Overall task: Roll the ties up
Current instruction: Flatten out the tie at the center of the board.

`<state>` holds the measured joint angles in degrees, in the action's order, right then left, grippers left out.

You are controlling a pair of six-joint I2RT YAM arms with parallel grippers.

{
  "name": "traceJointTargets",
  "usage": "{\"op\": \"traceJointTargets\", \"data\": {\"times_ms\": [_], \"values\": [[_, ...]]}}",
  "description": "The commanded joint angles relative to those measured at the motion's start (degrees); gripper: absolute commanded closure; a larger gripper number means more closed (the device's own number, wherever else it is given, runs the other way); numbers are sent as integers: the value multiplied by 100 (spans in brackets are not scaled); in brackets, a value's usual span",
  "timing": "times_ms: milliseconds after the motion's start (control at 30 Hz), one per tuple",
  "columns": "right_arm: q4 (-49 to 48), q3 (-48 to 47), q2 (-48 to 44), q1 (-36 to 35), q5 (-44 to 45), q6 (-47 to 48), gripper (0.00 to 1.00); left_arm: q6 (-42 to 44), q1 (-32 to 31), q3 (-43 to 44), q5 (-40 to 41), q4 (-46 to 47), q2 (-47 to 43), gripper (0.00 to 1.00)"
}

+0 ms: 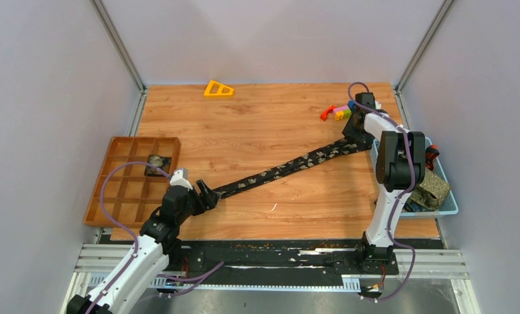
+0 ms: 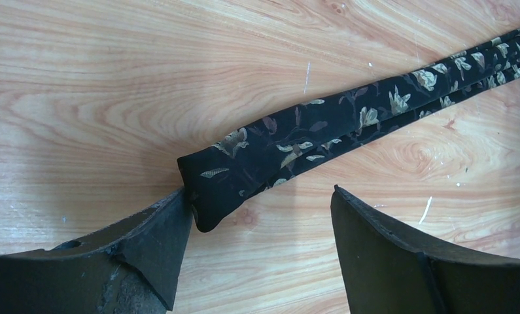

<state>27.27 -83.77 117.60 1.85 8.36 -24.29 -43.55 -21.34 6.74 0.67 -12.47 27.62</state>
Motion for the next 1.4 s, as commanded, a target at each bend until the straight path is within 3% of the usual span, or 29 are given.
{"op": "traceJointTargets", "data": {"times_ms": [0, 67, 200, 367, 600, 967, 1367], "values": [[44, -229, 142, 9, 146, -10, 62, 69, 16, -51, -14, 280, 17, 17], [25, -214, 155, 9, 149, 1, 66, 66, 16, -59, -10, 282, 24, 18], [104, -301, 186, 9, 128, 58, 85, 66, 16, -61, -5, 291, 46, 18], [207, -439, 99, 9, 204, 111, 92, 66, 16, -53, -5, 315, 83, 20], [538, -511, -211, -8, 518, 164, 93, 57, 16, -61, 4, 314, 86, 21], [489, 202, -751, -6, 700, 145, 93, 57, 16, -63, 17, 305, 70, 21], [220, 115, -343, 6, 776, 255, 93, 40, 15, -60, 13, 303, 67, 22]]}}
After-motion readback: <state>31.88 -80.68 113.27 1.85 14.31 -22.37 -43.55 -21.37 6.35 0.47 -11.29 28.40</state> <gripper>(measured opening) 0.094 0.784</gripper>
